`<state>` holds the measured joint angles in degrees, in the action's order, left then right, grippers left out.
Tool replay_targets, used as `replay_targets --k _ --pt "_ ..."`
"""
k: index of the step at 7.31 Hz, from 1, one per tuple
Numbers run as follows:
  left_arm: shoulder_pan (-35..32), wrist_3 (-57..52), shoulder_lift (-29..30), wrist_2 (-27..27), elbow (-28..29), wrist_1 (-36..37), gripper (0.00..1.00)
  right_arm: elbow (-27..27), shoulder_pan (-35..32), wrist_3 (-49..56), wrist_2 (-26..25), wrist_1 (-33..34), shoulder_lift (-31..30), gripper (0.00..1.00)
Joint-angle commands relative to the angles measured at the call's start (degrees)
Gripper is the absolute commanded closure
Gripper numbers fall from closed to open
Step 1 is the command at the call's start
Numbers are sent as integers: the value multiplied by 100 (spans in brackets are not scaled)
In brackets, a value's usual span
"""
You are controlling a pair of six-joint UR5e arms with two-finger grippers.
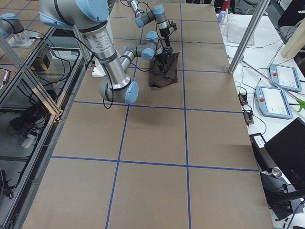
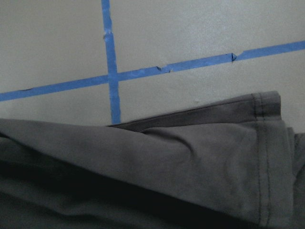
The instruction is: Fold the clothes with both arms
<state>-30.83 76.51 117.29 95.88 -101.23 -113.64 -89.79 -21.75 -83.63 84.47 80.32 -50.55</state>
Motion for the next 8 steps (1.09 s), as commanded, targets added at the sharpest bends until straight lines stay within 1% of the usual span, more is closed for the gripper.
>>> replay_targets --k 1,2,4,5,6,7,8 --pt "7 4 -5 0 -2 0 0 260 22 294 -132 1 10 0" --pt "7 4 -5 0 -2 0 0 295 -82 504 -185 10 10 0" --pt "-2 13 -5 0 -11 -9 0 628 -468 724 -177 -25 27 0" --pt "-2 22 -13 0 -11 -9 0 899 -714 865 -168 -51 88 0" --pt "-2 22 -13 0 -11 -9 0 1294 -977 997 -142 -77 307 0" --pt "-2 135 -22 0 -20 -18 0 1689 -1302 1155 -2 -408 448 0" --pt "24 214 -22 0 -11 -9 0 1824 -1671 1191 539 -803 449 0"
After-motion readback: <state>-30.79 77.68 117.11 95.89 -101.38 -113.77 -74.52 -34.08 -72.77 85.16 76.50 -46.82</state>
